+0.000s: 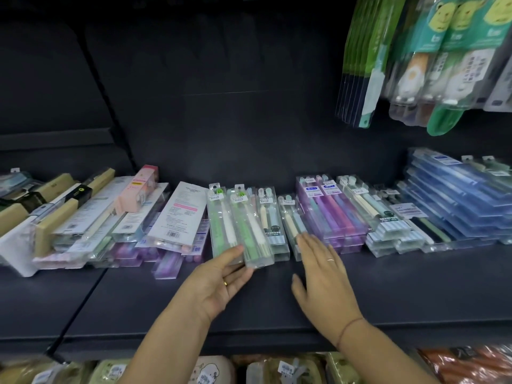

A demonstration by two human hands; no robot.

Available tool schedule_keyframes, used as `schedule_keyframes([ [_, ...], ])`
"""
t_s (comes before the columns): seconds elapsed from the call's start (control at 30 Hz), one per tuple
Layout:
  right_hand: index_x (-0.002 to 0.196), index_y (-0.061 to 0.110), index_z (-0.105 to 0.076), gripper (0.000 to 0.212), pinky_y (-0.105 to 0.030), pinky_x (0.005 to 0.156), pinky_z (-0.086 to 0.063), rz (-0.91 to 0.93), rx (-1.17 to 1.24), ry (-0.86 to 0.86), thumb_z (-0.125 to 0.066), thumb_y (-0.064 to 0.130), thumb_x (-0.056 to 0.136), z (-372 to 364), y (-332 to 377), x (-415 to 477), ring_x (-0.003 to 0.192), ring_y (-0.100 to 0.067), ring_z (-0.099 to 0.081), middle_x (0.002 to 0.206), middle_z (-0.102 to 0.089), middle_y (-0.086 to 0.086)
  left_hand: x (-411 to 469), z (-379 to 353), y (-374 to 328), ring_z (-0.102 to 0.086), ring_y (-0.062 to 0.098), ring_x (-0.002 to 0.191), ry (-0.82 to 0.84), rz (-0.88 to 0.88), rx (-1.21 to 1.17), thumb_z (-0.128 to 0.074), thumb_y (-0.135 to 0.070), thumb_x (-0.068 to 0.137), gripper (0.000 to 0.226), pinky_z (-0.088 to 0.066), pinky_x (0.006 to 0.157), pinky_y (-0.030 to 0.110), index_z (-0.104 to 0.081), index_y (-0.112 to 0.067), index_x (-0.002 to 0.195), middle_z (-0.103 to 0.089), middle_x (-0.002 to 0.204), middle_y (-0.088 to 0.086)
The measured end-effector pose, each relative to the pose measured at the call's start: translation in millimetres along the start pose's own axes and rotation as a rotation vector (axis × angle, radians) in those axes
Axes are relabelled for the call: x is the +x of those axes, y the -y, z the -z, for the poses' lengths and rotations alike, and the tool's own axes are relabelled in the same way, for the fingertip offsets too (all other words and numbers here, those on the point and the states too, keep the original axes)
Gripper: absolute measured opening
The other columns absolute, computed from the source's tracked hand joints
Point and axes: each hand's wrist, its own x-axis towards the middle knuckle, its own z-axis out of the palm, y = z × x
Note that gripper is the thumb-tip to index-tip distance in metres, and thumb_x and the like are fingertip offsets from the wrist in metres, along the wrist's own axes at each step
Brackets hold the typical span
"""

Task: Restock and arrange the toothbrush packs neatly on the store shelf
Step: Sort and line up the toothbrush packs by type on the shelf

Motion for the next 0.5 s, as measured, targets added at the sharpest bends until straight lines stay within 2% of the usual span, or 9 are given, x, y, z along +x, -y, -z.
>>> schedule_keyframes([
  [0.07,0.123,0.008,-0.065,0.073,-0.046,0.096,-0.049,0.026,-0.149,0.015,-0.09,0.031,0.058,-6.7,-8.1,-1.2,0.114,-0.021,-0.064,0.122,-0.067,-0.005,-0.4,0.8,-2.0,-0.068,0.024,0.083,-0.01,-0.009,0.002,-0.071,-0.004,0.084,0.015,-0.059,0.052,0.024,-0.064,-0.005,0.098,-0.074,0.077,0.014],
  [0.17,0.105,0.013,-0.074,0.056,-0.042,0.084,-0.058,0.039,-0.143,-0.052,-0.091,0.034,0.057,-2.7,-8.3,-5.0,0.098,-0.021,-0.07,0.105,-0.072,-0.001,-0.1,2.8,-5.6,-0.067,0.023,0.081,-0.038,-0.036,0.002,-0.071,-0.003,0.084,0.015,-0.058,0.05,0.023,-0.064,-0.005,0.097,-0.074,0.073,0.013],
  [0.23,0.093,0.016,-0.074,0.042,-0.038,0.069,-0.058,0.007,-0.108,-0.125,-0.091,0.031,0.058,5.7,-5.8,-6.5,0.081,-0.022,-0.068,0.089,-0.071,0.002,-0.3,4.4,-7.9,-0.067,0.022,0.079,-0.048,-0.06,0.0,-0.069,-0.003,0.085,0.012,-0.057,0.05,0.022,-0.063,-0.005,0.096,-0.073,0.07,0.012],
  [0.3,0.086,0.017,-0.071,0.037,-0.037,0.06,-0.055,-0.082,-0.076,-0.164,-0.09,0.032,0.059,13.4,-4.5,-5.1,0.072,-0.024,-0.063,0.079,-0.065,0.0,-1.1,5.9,-10.4,-0.066,0.022,0.077,-0.049,-0.081,-0.002,-0.068,-0.003,0.086,0.009,-0.056,0.049,0.021,-0.063,-0.006,0.093,-0.073,0.068,0.01],
  [0.4,0.089,0.012,-0.067,0.048,-0.036,0.054,-0.053,-0.218,-0.099,-0.117,-0.089,0.042,0.058,15.0,-0.7,0.3,0.071,-0.028,-0.062,0.082,-0.062,-0.006,-1.9,7.9,-13.7,-0.066,0.021,0.078,-0.052,-0.099,0.012,-0.068,-0.004,0.086,0.006,-0.056,0.049,0.021,-0.063,-0.005,0.09,-0.073,0.07,0.01],
  [0.43,0.094,0.012,-0.066,0.051,-0.034,0.054,-0.052,-0.252,-0.108,-0.083,-0.087,0.045,0.062,15.9,2.4,2.5,0.074,-0.027,-0.063,0.087,-0.063,-0.006,-2.1,8.2,-14.2,-0.066,0.021,0.078,-0.053,-0.102,0.017,-0.068,-0.004,0.086,0.006,-0.057,0.049,0.021,-0.063,-0.005,0.089,-0.073,0.07,0.01],
  [0.5,0.116,0.017,-0.056,0.051,-0.027,0.061,-0.047,-0.335,-0.104,0.034,-0.068,0.054,0.082,21.1,8.9,5.8,0.092,-0.022,-0.062,0.108,-0.061,-0.002,-2.4,8.0,-14.6,-0.065,0.021,0.077,-0.049,-0.105,0.02,-0.068,-0.003,0.087,0.005,-0.057,0.05,0.021,-0.063,-0.005,0.087,-0.073,0.069,0.01],
])
